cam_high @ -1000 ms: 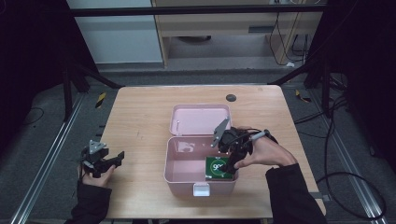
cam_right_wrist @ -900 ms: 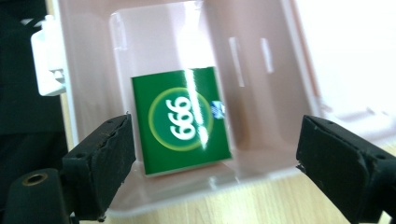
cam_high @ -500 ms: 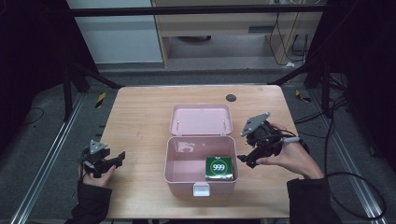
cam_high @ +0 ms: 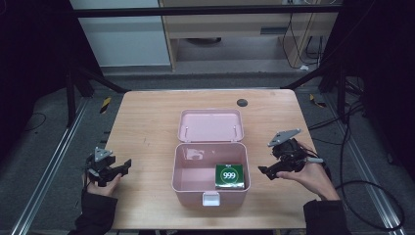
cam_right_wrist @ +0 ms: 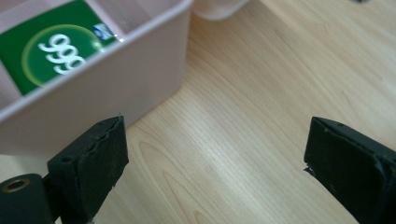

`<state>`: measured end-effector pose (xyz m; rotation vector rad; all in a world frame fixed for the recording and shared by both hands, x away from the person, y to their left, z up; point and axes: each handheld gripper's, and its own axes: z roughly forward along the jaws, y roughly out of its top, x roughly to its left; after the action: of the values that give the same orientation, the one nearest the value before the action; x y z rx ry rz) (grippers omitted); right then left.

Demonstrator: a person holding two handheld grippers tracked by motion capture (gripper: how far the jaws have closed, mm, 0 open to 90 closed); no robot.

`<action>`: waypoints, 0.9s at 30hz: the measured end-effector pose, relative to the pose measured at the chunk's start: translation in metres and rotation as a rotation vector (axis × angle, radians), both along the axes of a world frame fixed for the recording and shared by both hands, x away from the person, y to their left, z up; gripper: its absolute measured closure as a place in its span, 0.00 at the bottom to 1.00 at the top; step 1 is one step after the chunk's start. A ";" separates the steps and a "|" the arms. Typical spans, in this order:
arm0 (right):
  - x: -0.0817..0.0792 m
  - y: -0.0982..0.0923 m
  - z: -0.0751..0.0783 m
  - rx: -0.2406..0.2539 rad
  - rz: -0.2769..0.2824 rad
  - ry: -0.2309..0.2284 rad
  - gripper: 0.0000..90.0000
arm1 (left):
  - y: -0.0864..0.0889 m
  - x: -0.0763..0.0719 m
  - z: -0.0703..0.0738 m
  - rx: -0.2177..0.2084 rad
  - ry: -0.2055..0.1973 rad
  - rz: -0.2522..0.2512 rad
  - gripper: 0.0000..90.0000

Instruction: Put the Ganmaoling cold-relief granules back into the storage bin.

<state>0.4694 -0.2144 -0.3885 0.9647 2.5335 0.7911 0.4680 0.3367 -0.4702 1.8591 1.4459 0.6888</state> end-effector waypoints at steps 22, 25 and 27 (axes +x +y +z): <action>0.001 -0.057 -0.071 0.189 -0.427 -0.126 0.09 | -0.001 0.002 -0.002 0.004 0.016 -0.014 0.40; 0.000 -0.062 -0.077 0.212 -0.464 -0.141 0.09 | -0.001 0.002 -0.004 0.007 0.020 -0.017 0.39; 0.000 -0.063 -0.079 0.215 -0.477 -0.147 0.09 | -0.001 0.002 -0.004 0.008 0.021 -0.016 0.39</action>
<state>0.4689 -0.2777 -0.4675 1.4470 2.0000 0.9490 0.4703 0.3357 -0.4740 1.8868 1.4415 0.6700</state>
